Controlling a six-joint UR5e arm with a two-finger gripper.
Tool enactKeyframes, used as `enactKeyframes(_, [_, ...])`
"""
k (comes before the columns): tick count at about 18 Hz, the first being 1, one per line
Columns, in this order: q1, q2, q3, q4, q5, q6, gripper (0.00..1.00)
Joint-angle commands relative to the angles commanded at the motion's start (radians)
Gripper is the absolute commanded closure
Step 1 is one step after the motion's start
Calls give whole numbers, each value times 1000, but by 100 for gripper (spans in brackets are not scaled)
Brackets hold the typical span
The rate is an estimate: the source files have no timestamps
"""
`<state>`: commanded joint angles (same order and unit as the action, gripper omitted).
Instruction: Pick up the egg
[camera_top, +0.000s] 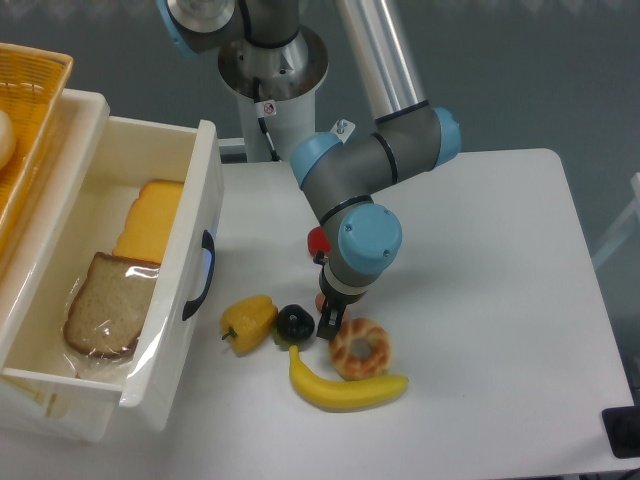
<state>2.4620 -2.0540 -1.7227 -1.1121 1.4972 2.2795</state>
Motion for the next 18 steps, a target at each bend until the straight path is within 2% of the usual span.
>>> enactKeyframes(6, [0, 0, -5, 0, -2, -15, 17])
enactKeyframes(16, [5, 0, -12, 3, -2, -26, 20])
enactKeyframes(18, [5, 0, -12, 3, -2, -50, 33])
